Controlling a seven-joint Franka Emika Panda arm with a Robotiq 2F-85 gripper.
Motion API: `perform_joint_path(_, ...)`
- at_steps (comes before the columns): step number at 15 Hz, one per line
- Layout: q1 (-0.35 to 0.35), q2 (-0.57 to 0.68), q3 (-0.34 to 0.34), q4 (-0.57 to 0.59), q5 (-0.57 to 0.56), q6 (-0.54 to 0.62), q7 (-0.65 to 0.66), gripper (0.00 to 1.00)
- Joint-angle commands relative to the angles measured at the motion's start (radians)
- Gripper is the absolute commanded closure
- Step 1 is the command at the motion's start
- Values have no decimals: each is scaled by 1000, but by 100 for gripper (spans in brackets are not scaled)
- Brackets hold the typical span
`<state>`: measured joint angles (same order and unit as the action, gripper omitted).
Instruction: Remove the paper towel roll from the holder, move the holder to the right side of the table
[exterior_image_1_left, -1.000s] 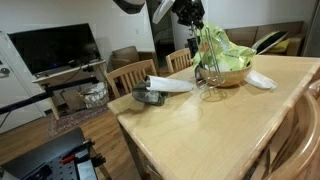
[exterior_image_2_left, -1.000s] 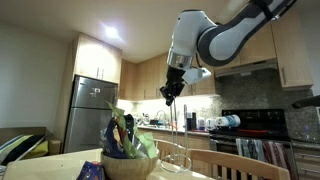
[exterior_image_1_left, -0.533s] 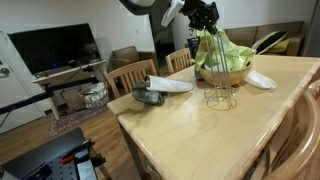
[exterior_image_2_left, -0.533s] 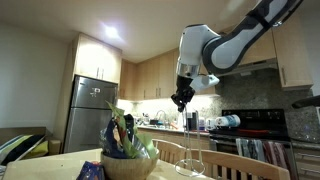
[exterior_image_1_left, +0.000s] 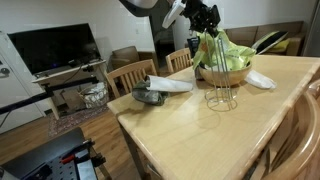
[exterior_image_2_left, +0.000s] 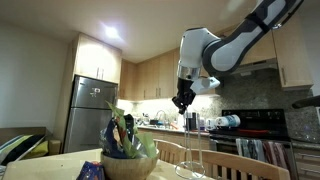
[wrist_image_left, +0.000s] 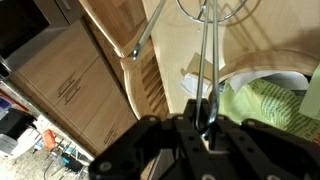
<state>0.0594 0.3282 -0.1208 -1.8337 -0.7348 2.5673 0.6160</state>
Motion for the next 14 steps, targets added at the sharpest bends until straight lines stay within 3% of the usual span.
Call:
perform_joint_path(1,9,16,-13,24,25,-19,-9,98)
perform_joint_path(9,2,103,-81,110,132,-45,14,98)
perform_joint_path(14,-11,158,-93,170,254,-88,-42,98)
